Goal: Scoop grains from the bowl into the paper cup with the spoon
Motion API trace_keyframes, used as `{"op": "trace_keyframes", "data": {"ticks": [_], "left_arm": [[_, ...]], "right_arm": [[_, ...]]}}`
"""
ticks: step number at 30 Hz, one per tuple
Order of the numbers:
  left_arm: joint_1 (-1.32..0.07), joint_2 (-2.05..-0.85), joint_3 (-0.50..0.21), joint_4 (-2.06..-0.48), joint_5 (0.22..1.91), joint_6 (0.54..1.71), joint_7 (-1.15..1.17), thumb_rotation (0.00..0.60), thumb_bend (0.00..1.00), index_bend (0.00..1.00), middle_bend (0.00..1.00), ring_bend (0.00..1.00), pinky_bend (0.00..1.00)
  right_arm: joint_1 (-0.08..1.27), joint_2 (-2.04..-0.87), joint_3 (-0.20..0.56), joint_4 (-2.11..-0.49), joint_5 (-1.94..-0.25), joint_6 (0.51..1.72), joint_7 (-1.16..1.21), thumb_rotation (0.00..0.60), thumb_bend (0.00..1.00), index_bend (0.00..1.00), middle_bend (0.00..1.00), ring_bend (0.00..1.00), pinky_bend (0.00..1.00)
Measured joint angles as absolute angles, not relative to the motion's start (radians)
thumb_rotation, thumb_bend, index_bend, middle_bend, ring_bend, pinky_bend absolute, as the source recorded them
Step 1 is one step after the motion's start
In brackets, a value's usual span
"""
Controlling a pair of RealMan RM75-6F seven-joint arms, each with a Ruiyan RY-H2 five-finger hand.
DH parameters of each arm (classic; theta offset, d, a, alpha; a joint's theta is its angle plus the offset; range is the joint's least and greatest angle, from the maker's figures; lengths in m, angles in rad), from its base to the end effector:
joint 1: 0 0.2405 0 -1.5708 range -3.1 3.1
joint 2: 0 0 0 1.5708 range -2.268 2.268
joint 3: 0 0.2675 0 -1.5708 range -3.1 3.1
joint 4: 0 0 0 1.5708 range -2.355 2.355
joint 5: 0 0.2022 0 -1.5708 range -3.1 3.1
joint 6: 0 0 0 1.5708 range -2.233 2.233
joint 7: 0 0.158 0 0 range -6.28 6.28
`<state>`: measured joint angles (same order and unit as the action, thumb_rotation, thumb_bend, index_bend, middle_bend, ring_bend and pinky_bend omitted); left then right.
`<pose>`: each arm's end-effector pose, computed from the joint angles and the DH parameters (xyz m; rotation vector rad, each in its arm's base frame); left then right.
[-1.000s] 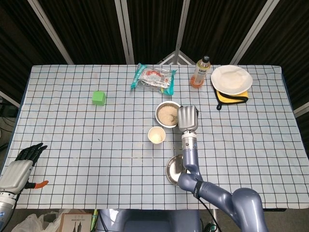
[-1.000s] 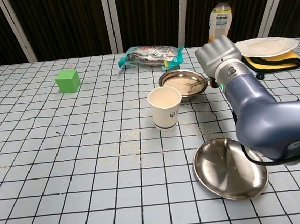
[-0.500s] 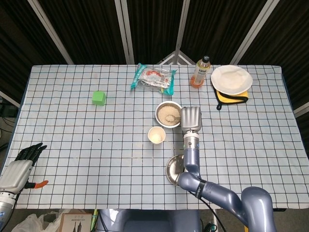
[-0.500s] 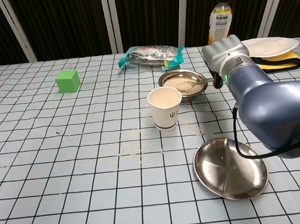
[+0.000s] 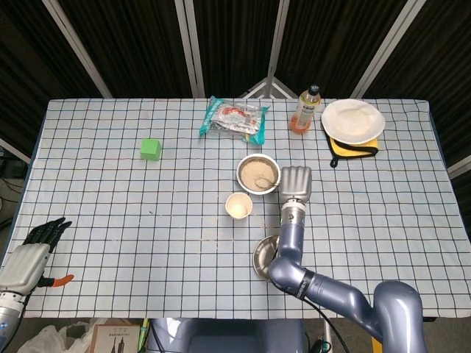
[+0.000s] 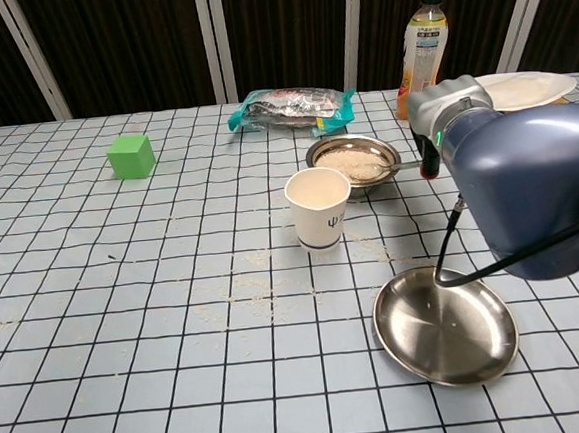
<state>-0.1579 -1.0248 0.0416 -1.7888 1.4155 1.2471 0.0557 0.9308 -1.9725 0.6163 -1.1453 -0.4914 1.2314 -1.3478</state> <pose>-0.3092 0.1884 0.1428 -1.5400 -1.1569 -0.7197 -0.1177 -0.4263 -0.0482 1.4491 -0.8199 0.3389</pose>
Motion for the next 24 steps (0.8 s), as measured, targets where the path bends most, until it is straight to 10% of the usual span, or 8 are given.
{"op": "trace_keyframes", "data": {"ticks": [24], "left_arm": [[-0.159, -1.026, 0.041, -1.787, 1.415, 1.249, 0.057, 0.600, 0.00, 0.00, 0.00, 0.00, 0.00]], "right_arm": [[0.982, -1.933, 0.612, -1.171, -0.337, 1.266, -1.353, 0.600, 0.61, 0.71, 0.88, 0.98, 1.00]]}}
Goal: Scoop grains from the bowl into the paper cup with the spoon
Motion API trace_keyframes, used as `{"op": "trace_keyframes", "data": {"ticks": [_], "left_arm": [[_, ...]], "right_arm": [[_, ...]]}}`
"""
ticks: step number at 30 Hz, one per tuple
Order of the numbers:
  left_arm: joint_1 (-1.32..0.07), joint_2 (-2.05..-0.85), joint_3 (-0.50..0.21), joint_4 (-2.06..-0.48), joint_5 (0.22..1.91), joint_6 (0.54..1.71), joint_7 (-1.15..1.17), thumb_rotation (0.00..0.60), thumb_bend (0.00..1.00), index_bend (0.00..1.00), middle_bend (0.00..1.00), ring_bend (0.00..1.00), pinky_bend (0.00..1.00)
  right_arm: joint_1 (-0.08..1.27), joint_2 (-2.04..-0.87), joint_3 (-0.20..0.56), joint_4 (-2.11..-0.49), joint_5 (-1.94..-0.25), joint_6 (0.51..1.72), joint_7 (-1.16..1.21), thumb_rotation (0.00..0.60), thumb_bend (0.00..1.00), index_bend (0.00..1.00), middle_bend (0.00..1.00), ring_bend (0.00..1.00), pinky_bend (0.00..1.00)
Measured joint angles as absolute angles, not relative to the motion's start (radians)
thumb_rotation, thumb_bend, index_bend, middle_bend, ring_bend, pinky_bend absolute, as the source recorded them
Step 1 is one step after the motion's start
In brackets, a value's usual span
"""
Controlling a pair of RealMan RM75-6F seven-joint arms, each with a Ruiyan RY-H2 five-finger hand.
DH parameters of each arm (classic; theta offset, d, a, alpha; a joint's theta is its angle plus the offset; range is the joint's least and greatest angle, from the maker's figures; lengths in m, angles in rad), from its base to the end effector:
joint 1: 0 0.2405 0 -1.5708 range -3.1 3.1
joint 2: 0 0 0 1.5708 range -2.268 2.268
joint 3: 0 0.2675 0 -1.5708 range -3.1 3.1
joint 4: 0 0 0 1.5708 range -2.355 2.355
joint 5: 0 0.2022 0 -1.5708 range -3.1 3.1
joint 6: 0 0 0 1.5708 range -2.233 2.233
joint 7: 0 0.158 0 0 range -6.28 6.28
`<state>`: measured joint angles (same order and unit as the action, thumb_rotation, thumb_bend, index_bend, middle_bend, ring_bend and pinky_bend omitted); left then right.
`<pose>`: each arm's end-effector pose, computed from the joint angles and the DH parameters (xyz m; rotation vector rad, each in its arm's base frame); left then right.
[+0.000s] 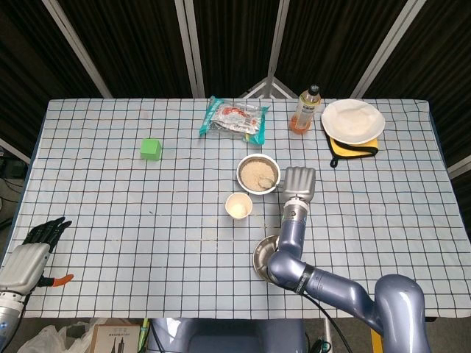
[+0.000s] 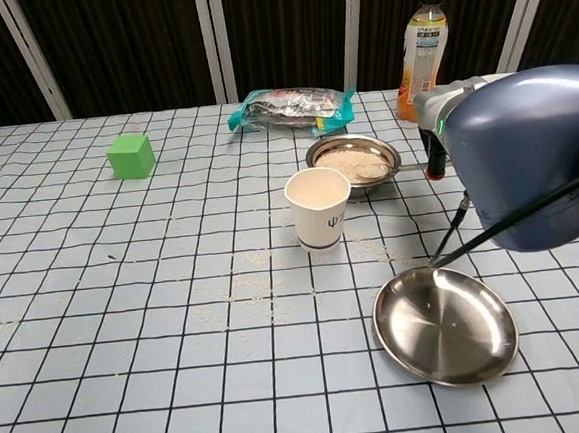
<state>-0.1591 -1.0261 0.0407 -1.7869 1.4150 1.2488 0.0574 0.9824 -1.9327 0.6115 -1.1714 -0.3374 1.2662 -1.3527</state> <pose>-0.3092 0.1891 0.1429 -1.5400 -1.1525 -0.7206 -0.1174 -0.4302 -0.0419 1.4248 -0.9063 0.2969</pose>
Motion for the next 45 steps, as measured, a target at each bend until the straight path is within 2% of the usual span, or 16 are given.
{"op": "trace_keyframes", "data": {"ticks": [8, 20, 35, 45], "left_arm": [[-0.161, -1.025, 0.040, -1.787, 1.414, 1.247, 0.056, 0.600, 0.00, 0.00, 0.00, 0.00, 0.00], [-0.161, -1.024, 0.041, -1.789, 1.415, 1.247, 0.053, 0.600, 0.00, 0.00, 0.00, 0.00, 0.00], [-0.160, -1.015, 0.047, -1.791, 1.433, 1.247, 0.029, 0.600, 0.00, 0.00, 0.00, 0.00, 0.00], [-0.159, -1.009, 0.051, -1.791, 1.445, 1.250, 0.012, 0.600, 0.00, 0.00, 0.00, 0.00, 0.00]], "right_arm": [[0.996, -1.918, 0.616, -1.184, -0.319, 1.273, -1.338, 0.600, 0.61, 0.71, 0.88, 0.98, 1.00], [1.012, -1.866, 0.631, -1.317, -0.296, 1.358, -1.349, 0.600, 0.62, 0.71, 0.88, 0.98, 1.00], [1.053, -1.816, 0.628, -1.596, -0.274, 1.587, -1.416, 0.600, 0.62, 0.71, 0.88, 0.98, 1.00], [1.085, -1.854, 0.560, -1.670, -0.284, 1.692, -1.436, 0.600, 0.62, 0.71, 0.88, 0.98, 1.00]]}}
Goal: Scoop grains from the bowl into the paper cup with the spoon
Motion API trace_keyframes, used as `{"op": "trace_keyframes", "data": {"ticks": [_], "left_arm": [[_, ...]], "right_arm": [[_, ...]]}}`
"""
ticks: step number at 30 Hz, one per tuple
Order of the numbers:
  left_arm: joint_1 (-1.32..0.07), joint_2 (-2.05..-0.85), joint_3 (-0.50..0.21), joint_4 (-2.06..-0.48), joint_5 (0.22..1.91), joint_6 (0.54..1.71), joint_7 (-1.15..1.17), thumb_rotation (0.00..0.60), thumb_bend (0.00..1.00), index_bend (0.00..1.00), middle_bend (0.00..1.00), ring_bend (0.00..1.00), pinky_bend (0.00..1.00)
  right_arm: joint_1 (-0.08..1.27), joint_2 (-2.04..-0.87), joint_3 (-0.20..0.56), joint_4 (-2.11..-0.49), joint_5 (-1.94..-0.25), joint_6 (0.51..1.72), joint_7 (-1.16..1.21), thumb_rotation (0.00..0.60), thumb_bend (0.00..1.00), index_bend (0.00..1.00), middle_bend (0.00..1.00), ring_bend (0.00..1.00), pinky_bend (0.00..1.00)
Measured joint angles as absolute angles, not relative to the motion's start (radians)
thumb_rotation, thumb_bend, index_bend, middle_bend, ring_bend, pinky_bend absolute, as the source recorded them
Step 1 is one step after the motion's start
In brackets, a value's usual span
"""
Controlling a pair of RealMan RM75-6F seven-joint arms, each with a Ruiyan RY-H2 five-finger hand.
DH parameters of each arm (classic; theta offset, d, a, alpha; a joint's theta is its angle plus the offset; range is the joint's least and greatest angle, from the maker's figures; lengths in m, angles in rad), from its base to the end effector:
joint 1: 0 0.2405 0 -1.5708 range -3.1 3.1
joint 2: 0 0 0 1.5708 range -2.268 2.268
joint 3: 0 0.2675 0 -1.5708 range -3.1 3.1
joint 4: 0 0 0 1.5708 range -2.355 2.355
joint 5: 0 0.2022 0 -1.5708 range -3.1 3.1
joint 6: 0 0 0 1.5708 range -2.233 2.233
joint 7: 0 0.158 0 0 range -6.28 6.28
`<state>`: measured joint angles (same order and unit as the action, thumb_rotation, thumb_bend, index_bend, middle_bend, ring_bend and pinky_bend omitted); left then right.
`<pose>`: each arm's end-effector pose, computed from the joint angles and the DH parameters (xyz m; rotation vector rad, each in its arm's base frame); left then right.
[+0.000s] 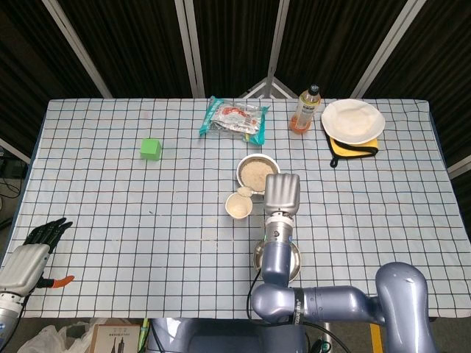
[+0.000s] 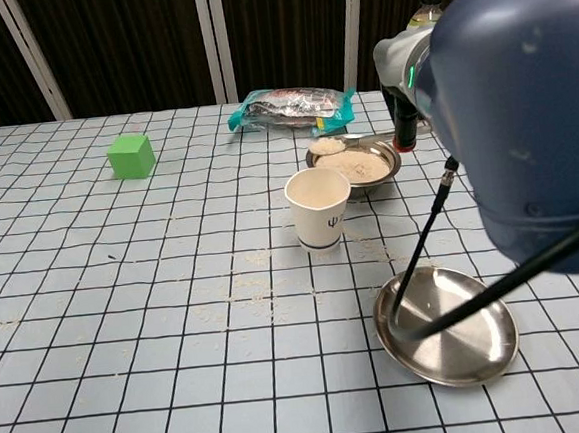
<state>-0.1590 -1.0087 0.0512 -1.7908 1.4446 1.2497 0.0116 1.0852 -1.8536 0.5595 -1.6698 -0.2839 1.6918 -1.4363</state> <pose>-0.3069 0.1867 0.1458 -1.5493 -1.1730 -0.7457 -0.0348 -0.3698 -0.0089 1.4714 -0.8324 0.3827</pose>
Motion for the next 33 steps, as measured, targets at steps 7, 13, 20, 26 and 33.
{"op": "trace_keyframes", "data": {"ticks": [7, 13, 20, 26, 33], "left_arm": [[-0.158, -1.005, 0.054, -1.790, 1.450, 1.251, 0.004, 0.600, 0.00, 0.00, 0.00, 0.00, 0.00], [-0.158, -1.004, 0.054, -1.791, 1.451, 1.250, -0.001, 0.600, 0.00, 0.00, 0.00, 0.00, 0.00], [-0.159, -1.004, 0.055, -1.795, 1.447, 1.245, 0.001, 0.600, 0.00, 0.00, 0.00, 0.00, 0.00], [-0.160, -1.004, 0.054, -1.798, 1.443, 1.244, 0.004, 0.600, 0.00, 0.00, 0.00, 0.00, 0.00], [-0.159, -1.002, 0.054, -1.799, 1.439, 1.242, 0.002, 0.600, 0.00, 0.00, 0.00, 0.00, 0.00]], "right_arm": [[1.085, -1.895, 0.496, -1.657, -0.302, 1.715, -1.423, 0.600, 0.62, 0.71, 0.88, 0.98, 1.00], [1.072, -1.911, 0.445, -1.625, -0.321, 1.709, -1.409, 0.600, 0.62, 0.71, 0.88, 0.98, 1.00], [1.063, -1.914, 0.384, -1.607, -0.388, 1.695, -1.395, 0.600, 0.62, 0.71, 0.88, 0.98, 1.00], [1.069, -1.923, 0.313, -1.574, -0.483, 1.688, -1.392, 0.600, 0.62, 0.71, 0.88, 0.98, 1.00], [1.084, -1.951, 0.214, -1.493, -0.599, 1.665, -1.410, 0.600, 0.62, 0.71, 0.88, 0.98, 1.00]]}}
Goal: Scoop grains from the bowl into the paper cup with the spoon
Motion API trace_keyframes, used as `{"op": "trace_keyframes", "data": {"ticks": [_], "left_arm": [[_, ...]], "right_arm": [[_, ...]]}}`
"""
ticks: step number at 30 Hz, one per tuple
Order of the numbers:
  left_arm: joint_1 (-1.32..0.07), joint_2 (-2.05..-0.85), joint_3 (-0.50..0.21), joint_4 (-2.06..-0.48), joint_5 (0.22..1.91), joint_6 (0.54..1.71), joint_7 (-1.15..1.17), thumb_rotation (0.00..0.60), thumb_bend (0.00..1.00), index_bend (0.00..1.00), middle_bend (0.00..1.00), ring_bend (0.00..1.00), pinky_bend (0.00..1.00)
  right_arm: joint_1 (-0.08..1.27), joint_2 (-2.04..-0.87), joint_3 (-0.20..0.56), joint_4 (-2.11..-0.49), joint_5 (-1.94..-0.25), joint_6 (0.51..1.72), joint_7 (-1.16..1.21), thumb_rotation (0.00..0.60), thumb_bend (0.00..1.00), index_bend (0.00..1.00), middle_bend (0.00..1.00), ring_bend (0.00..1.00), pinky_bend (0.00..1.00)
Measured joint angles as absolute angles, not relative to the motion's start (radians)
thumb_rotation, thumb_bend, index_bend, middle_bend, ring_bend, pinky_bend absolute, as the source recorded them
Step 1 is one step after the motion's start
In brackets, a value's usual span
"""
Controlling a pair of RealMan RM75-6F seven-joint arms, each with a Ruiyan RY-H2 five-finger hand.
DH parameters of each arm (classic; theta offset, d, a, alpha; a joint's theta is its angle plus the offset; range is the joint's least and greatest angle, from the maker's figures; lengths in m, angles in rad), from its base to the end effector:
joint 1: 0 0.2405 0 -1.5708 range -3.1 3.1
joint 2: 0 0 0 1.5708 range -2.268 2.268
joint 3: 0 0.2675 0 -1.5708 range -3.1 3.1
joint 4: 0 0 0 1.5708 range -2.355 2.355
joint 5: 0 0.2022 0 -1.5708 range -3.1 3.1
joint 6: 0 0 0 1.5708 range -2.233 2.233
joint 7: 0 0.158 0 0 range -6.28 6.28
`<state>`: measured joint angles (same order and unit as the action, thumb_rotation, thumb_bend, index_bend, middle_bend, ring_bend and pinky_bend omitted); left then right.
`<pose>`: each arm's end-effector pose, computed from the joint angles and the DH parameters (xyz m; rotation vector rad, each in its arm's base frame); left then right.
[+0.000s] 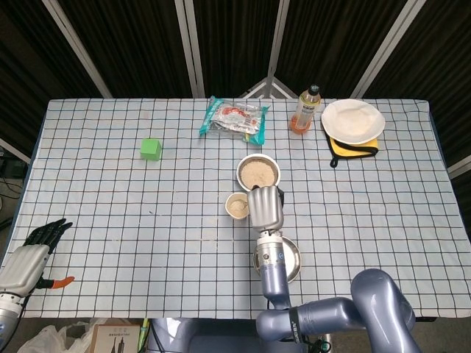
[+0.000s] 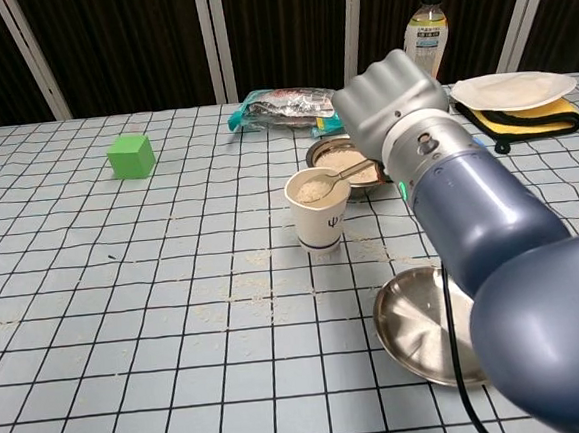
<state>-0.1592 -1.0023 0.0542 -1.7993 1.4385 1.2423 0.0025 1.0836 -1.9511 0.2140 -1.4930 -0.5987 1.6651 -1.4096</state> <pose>-0.3071 0.1854 0.1460 -1.5438 -1.1929 -0.7429 -0.0425 -0.3454 -0.0551 1.5950 -0.3613 0.4263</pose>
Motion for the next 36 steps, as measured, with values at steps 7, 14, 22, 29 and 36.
{"op": "trace_keyframes", "data": {"ticks": [7, 14, 22, 29, 36], "left_arm": [[-0.159, -0.996, 0.056, -1.803, 1.438, 1.240, -0.003, 0.600, 0.00, 0.00, 0.00, 0.00, 0.00], [-0.161, -0.993, 0.057, -1.805, 1.439, 1.235, -0.006, 0.600, 0.00, 0.00, 0.00, 0.00, 0.00], [-0.162, -0.993, 0.058, -1.808, 1.438, 1.232, -0.004, 0.600, 0.00, 0.00, 0.00, 0.00, 0.00], [-0.161, -0.992, 0.057, -1.809, 1.433, 1.232, -0.005, 0.600, 0.00, 0.00, 0.00, 0.00, 0.00], [-0.163, -0.994, 0.057, -1.808, 1.431, 1.230, -0.001, 0.600, 0.00, 0.00, 0.00, 0.00, 0.00]], "right_arm": [[1.073, -1.981, 0.185, -1.397, -0.636, 1.625, -1.411, 0.600, 0.62, 0.71, 0.88, 0.98, 1.00], [1.071, -1.977, 0.131, -1.343, -0.723, 1.603, -1.424, 0.600, 0.62, 0.71, 0.88, 0.98, 1.00], [1.077, -1.940, -0.048, -1.260, -0.930, 1.564, -1.478, 0.600, 0.62, 0.71, 0.88, 0.98, 1.00], [1.056, -1.919, -0.115, -1.202, -1.048, 1.519, -1.499, 0.600, 0.62, 0.71, 0.88, 0.98, 1.00], [1.031, -1.905, -0.105, -1.195, -1.106, 1.515, -1.496, 0.600, 0.62, 0.71, 0.88, 0.98, 1.00]]}}
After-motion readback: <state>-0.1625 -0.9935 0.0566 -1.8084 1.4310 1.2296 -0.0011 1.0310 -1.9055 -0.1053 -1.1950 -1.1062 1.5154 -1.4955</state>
